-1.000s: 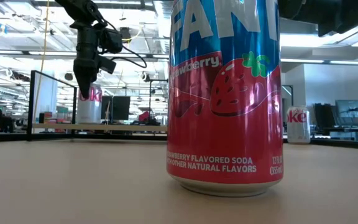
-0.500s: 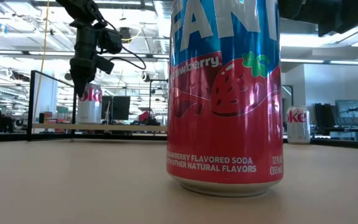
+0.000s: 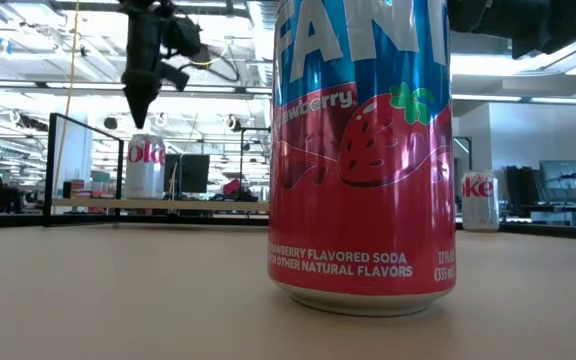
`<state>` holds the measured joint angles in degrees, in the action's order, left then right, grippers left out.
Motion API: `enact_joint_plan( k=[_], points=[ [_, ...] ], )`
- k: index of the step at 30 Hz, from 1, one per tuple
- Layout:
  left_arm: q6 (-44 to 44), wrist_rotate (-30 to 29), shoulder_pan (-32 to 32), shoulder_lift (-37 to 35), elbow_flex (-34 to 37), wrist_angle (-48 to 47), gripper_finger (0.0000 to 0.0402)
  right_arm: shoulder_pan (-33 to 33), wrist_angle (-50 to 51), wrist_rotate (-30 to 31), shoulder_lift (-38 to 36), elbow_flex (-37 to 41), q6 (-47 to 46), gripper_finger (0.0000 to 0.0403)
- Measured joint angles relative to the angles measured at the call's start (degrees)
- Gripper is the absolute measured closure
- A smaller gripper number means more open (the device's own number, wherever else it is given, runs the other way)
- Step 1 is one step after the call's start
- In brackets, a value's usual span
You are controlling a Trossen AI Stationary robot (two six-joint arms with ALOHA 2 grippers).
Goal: Place canned beverage on shelf
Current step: Put the left silver soda can on the shelf
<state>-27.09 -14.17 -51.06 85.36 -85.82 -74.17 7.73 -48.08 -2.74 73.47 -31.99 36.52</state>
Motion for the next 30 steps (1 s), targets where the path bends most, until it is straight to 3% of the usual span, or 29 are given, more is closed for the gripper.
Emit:
enact_joint_plan(
  k=[7,13,18,25,30],
  points=[
    [5.4,0.6,4.7,0.0,-6.0,-0.7,0.0064,0.0,0.0,0.0,0.0,0.0,0.1,0.0275],
    [9.2,6.4,9.0,0.0,-1.9,5.4,0.0099,0.0,0.0,0.0,0.0,0.0,0.0,0.0275],
    [8.3,3.4,11.6,0.0,4.8,8.4,0.0188,0.1,0.0,0.0,0.0,0.0,0.0,0.0275],
    [8.0,1.6,12.0,0.0,7.4,9.6,0.0376,-0.3,-0.1,0.0,0.0,0.0,0.0,0.0275],
    [8.0,1.2,10.6,0.0,8.6,11.3,0.0394,-0.4,-0.4,0.0,0.0,0.0,-0.1,0.0275]
  ],
)
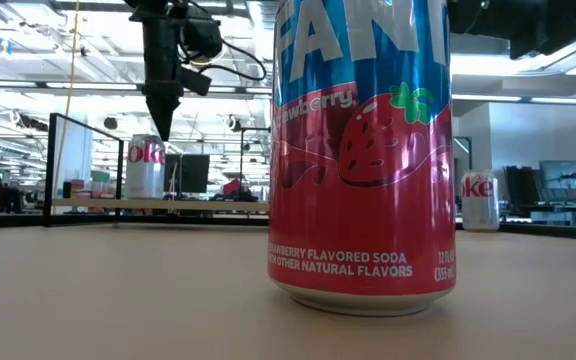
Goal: Place canned beverage on shelf
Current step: Put the left silver soda can on the shelf
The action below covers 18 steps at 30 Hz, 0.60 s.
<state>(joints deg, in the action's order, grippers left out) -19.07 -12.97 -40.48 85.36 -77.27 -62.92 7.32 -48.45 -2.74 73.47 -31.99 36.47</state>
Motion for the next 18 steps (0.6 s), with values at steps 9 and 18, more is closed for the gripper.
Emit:
enact_joint_plan(
  k=[9,18],
  points=[
    [0.0,0.3,-2.7,0.0,0.7,-0.5,0.0401,0.0,0.4,0.0,0.0,0.0,0.0,0.0275],
    [-1.2,6.7,-3.6,0.0,0.7,-0.8,0.0401,0.0,0.4,0.0,0.0,0.0,0.0,0.0275]
  ],
)
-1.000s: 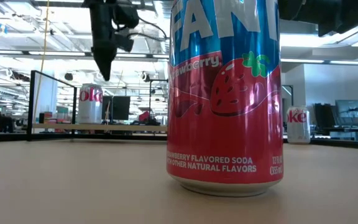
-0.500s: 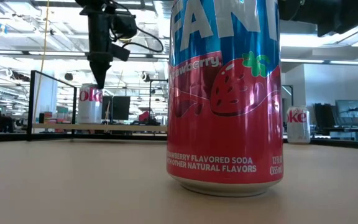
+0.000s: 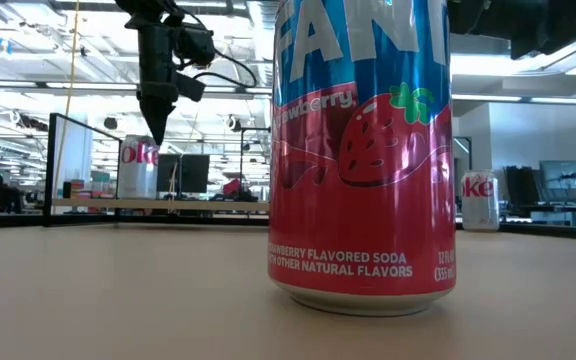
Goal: Place canned beverage on shelf
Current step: Put the left silver soda can on the shelf
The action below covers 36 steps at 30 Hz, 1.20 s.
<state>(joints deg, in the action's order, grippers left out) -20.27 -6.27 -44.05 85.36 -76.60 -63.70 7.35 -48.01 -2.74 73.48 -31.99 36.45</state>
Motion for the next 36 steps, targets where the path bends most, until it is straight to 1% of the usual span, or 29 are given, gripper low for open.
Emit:
enact_joint_plan(
  k=[2,4,9,15,21,36],
  points=[
    [0.0,1.1,0.8,0.0,0.0,-0.5,0.0401,0.0,0.0,0.0,0.0,0.0,0.0,0.0275],
    [0.0,0.6,1.7,0.0,0.0,-1.8,0.0401,0.0,0.0,0.0,0.0,0.0,0.0,0.0275],
    [1.8,-2.7,3.5,0.0,0.0,-8.6,0.0401,0.0,0.2,0.0,0.0,0.0,0.0,0.0275],
    [2.9,-6.5,4.5,-0.2,0.0,-10.7,0.0401,0.1,0.9,0.0,0.0,0.0,-0.4,0.0275],
    [2.9,-8.0,3.5,-0.3,0.0,-11.8,0.0401,0.1,0.9,0.0,0.0,0.0,-1.9,0.0275],
    [-0.1,-8.1,-1.7,-0.3,0.0,-11.8,0.0401,0.1,1.0,0.0,0.0,0.0,-2.1,0.0275]
  ],
)
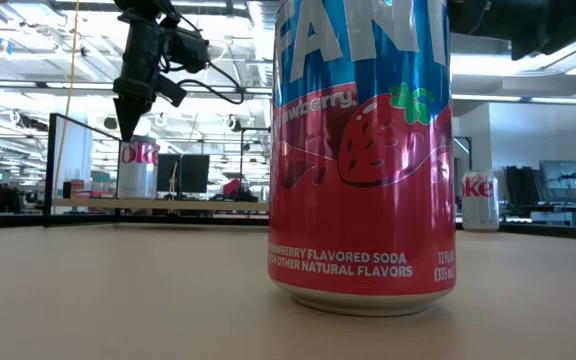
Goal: Place canned beverage on shelf
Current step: Put the left silver soda can on the shelf
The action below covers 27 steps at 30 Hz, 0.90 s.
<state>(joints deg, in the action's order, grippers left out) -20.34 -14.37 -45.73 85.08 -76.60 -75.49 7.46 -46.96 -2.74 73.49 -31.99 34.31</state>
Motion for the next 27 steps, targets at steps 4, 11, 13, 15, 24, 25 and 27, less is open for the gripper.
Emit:
enact_joint_plan(
  k=[4,11,13,15,24,25,27],
  points=[
    [-0.7,0.0,-1.3,0.0,0.0,0.6,0.0401,0.0,0.0,0.0,0.0,0.0,-0.5,0.0275],
    [-1.4,-0.1,-3.4,0.0,0.0,1.3,0.0401,0.0,0.0,0.0,0.0,0.0,-0.4,0.0275],
    [-1.4,-0.6,-4.2,0.0,0.0,1.7,0.0401,0.0,0.0,0.0,0.0,0.0,-0.4,0.0275],
    [-1.4,-1.0,-4.8,0.0,0.0,2.3,0.0401,0.0,0.0,0.0,0.0,0.0,-0.4,0.0275],
    [0.9,-0.6,-6.1,0.0,0.0,-0.2,0.0401,0.0,0.0,0.0,0.0,0.0,-0.4,0.0275],
    [1.3,0.8,-5.9,0.0,0.0,-1.2,0.0401,0.0,0.0,0.0,0.0,0.0,-0.3,0.0275],
    [1.4,4.9,-5.0,0.0,0.0,-1.5,0.0401,0.0,0.0,0.0,0.0,0.0,-0.2,0.0275]
  ],
)
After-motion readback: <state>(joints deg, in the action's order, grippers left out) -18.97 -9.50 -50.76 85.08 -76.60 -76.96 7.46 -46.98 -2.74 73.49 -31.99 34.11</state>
